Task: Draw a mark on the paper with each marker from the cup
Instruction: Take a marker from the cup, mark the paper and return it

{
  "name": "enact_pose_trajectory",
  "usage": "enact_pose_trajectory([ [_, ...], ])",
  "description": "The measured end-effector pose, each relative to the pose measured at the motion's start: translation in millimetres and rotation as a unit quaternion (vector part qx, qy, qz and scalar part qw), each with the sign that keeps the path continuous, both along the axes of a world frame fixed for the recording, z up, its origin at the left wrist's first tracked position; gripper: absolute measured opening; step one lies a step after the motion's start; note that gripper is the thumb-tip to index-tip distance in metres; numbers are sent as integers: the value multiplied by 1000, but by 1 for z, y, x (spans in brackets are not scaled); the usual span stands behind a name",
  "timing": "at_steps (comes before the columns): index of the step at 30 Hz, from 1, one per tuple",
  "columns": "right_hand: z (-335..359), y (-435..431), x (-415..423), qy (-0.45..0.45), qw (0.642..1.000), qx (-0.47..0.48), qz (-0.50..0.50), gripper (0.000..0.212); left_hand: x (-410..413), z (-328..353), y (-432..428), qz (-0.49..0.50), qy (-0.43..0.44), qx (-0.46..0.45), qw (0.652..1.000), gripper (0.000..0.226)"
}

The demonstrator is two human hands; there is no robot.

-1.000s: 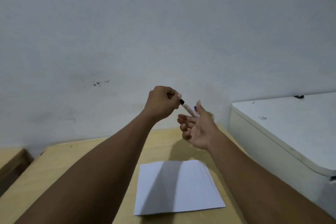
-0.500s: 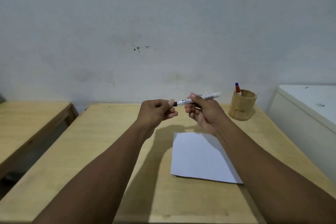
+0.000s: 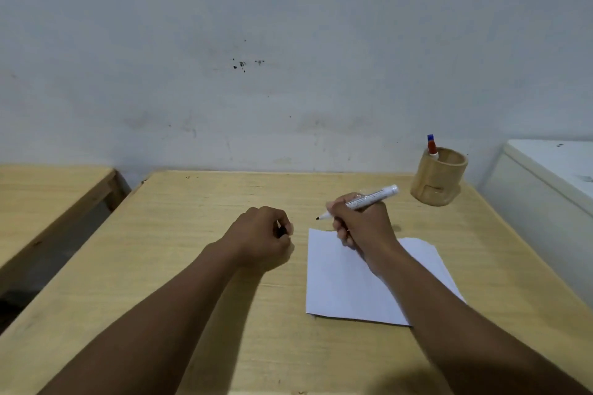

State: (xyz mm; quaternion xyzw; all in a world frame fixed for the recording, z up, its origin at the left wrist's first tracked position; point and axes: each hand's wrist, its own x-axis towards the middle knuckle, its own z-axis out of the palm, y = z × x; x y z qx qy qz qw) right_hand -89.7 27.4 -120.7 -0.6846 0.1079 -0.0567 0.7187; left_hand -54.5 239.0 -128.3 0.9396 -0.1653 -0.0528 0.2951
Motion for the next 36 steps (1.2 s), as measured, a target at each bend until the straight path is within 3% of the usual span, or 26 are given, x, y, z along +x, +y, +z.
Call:
enact_pose_trajectory([
  [3,-13,9,-3,-5,1000,-18,-14,14,3,-3,2,-7,14,-14,1000,23],
  [6,-21,12,-3,-17,999,-41,-17,12,5,0,1,-26,49,-12,998,59],
  [8,-24,12,-3,-20,998,-65,-12,10,4,-1,-2,-29,44,29,998,86],
  [11,-26,12,-5,-21,995,-97,-1,9,2,-6,-8,-26,19,98,995,101],
  [28,-33,14,-1,-24,976,-212,35,14,6,-9,-9,-28,38,116,992,104],
  [33,-23,13,0,-7,995,-98,-11,10,9,-8,-8,-22,57,89,994,104],
  [36,-12,5,7,48,996,50,-50,12,16,-2,0,-27,92,10,995,68],
])
